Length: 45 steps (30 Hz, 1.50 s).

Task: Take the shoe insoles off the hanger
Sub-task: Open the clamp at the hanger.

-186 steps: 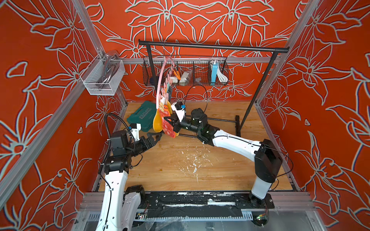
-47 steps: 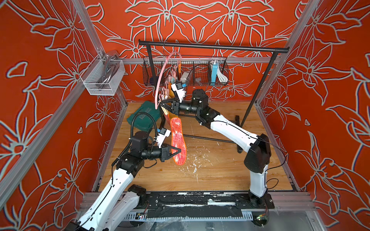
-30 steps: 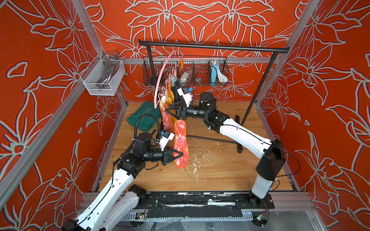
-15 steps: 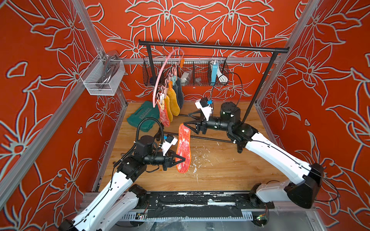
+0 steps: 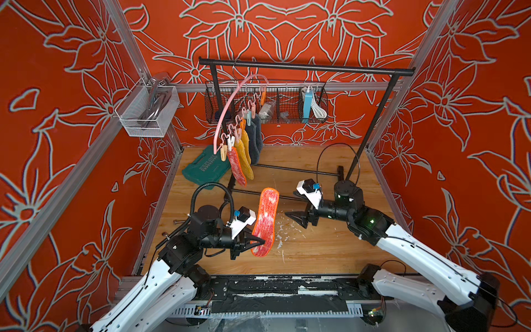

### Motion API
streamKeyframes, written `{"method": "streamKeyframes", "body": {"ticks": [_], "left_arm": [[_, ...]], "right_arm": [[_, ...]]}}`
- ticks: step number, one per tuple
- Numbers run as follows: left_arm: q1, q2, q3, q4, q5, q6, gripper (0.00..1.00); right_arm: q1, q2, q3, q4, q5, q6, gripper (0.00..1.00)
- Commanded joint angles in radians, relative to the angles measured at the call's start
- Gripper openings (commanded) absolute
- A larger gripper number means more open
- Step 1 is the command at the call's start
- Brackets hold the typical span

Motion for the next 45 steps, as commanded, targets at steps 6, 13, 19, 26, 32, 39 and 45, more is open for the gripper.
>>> {"method": "streamKeyframes", "body": {"ticks": [6,13,19,26,32,39,45], "left_arm": [[-0.009,-0.026,0.013,-0.090,-0.071,0.138,0.00],[-0.013,-0.036,-0.007,-0.075,-0.041,0.131,0.00],[-0.016,-0.023,-0.012,-0.073,-0.043,0.134,0.00],[-0.019,0.004,-0.010,-0.073,-0.047,0.133,0.00],[-0.021,-0.002,-0.011,-0.068,-0.061,0.123,0.00],[-0.020,-0.027,-0.007,-0.051,-0.125,0.111,0.01],[-0.020,-0.049,-0.017,-0.025,-0.218,0.088,0.46]], "right_arm": [[0.002,-0.077,-0.113,0.144,-0.304,0.034,0.92],[0.057,0.040,-0.115,0.348,-0.286,0.180,0.91],[0.112,0.118,-0.150,0.598,-0.175,0.347,0.88],[0.214,0.224,-0.080,0.643,-0.106,0.407,0.78],[0.234,0.284,-0.085,0.794,-0.030,0.511,0.42],[0.235,0.258,-0.131,0.778,0.029,0.497,0.00],[0.235,0.223,-0.171,0.682,0.106,0.477,0.00]]}}
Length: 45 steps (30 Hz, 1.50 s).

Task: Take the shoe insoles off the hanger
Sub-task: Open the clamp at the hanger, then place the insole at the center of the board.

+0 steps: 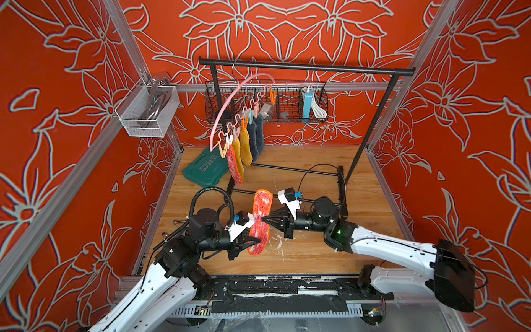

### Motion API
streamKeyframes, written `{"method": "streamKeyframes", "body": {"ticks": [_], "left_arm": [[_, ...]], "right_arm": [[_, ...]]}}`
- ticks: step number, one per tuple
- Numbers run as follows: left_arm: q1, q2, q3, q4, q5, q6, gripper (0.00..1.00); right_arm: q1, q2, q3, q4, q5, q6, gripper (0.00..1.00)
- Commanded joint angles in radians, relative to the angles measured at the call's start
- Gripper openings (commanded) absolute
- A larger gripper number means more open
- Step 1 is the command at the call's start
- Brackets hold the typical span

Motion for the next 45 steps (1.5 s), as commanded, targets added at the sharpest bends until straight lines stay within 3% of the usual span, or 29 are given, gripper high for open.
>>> {"method": "streamKeyframes", "body": {"ticks": [1,2,4,10,15,18,26,38,45], "left_arm": [[-0.008,-0.022,-0.013,0.037,-0.074,-0.005,0.55],[-0.008,-0.028,-0.016,0.039,-0.103,-0.006,0.76],[-0.007,-0.043,-0.017,0.041,-0.164,-0.005,0.97],[-0.007,-0.128,-0.020,0.051,-0.432,-0.023,0.98],[-0.007,-0.206,-0.024,0.027,-0.836,-0.077,0.98],[-0.007,-0.240,-0.025,0.008,-0.993,-0.112,0.98],[-0.007,-0.263,-0.049,0.028,-1.005,-0.120,0.98],[-0.007,-0.233,-0.049,0.009,-1.006,-0.117,0.98],[-0.007,-0.226,-0.048,0.009,-1.003,-0.118,0.98]], "right_arm": [[-0.003,-0.025,-0.029,-0.071,0.108,-0.015,0.00],[-0.004,-0.022,-0.030,-0.108,0.141,-0.015,0.00],[-0.003,0.000,-0.023,-0.181,0.199,-0.004,0.00],[0.011,0.148,-0.034,-0.160,0.237,0.150,0.00],[0.065,0.303,-0.022,-0.041,0.280,0.301,0.00],[0.111,0.393,0.019,-0.010,0.303,0.332,0.00],[0.141,0.643,0.161,0.108,0.278,0.431,0.00],[0.147,0.872,0.372,0.030,0.201,0.412,0.02],[0.155,0.880,0.418,-0.088,0.190,0.396,0.24]]}}
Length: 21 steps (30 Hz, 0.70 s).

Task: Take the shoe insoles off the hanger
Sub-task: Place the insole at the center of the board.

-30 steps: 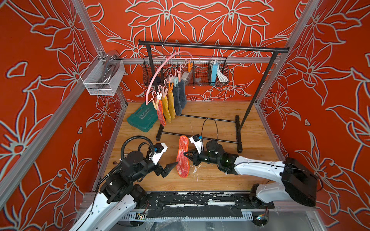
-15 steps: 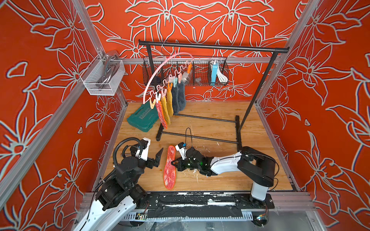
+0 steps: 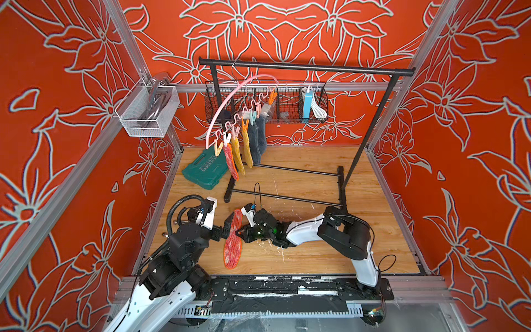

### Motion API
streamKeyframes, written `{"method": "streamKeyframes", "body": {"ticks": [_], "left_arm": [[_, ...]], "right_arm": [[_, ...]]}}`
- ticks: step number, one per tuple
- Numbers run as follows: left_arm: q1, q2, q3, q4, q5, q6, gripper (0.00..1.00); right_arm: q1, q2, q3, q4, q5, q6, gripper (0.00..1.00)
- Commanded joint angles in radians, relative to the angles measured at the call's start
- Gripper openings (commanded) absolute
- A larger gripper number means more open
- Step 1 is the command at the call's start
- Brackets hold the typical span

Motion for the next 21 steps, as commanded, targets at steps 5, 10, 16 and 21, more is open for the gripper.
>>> {"method": "streamKeyframes", "body": {"ticks": [5,10,16,21], "left_arm": [[-0.003,0.012,-0.019,0.005,-0.026,0.014,0.98],[-0.004,0.010,-0.018,0.001,-0.034,0.008,0.98],[-0.003,0.001,-0.023,-0.006,-0.045,0.013,0.98],[-0.002,-0.005,-0.027,-0.004,-0.036,0.003,0.98]], "right_arm": [[0.013,-0.022,0.030,-0.068,-0.015,-0.021,0.43],[0.012,-0.111,0.018,-0.149,0.043,-0.055,0.57],[0.011,-0.245,-0.034,-0.246,0.157,-0.128,1.00],[0.011,-0.368,-0.119,-0.273,0.221,-0.138,0.99]]}}
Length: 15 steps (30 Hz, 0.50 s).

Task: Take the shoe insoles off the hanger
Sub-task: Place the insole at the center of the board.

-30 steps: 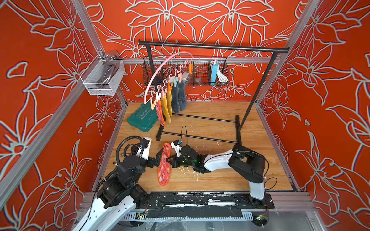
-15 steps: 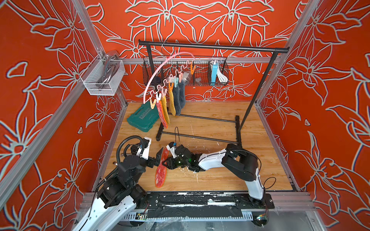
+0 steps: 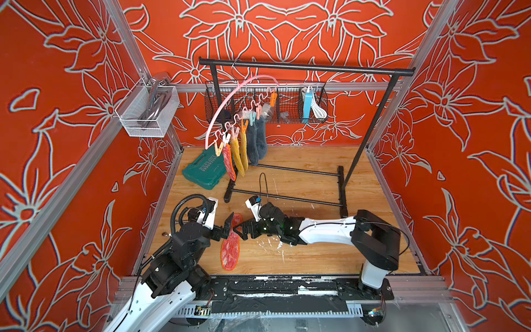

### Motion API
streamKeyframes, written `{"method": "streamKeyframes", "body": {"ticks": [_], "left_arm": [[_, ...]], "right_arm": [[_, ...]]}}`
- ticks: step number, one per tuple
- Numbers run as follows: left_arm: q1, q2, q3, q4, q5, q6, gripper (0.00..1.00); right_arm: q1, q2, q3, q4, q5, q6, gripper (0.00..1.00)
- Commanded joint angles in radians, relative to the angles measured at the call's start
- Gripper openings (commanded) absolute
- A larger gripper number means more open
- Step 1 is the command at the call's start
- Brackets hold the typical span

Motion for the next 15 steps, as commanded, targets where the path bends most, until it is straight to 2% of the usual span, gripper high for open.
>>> {"method": "streamKeyframes", "body": {"ticks": [1,6,15], "left_arm": [[-0.002,-0.015,-0.014,0.007,0.005,-0.001,0.98],[-0.002,-0.005,-0.017,0.015,0.032,-0.005,0.98],[-0.002,0.014,-0.014,0.010,0.096,-0.014,0.98]], "right_arm": [[0.006,-0.086,-0.070,-0.076,0.097,-0.042,1.00],[0.007,-0.304,-0.206,-0.176,0.201,-0.080,1.00],[0.006,-0.852,-0.460,-0.448,0.433,-0.223,1.00]]}}
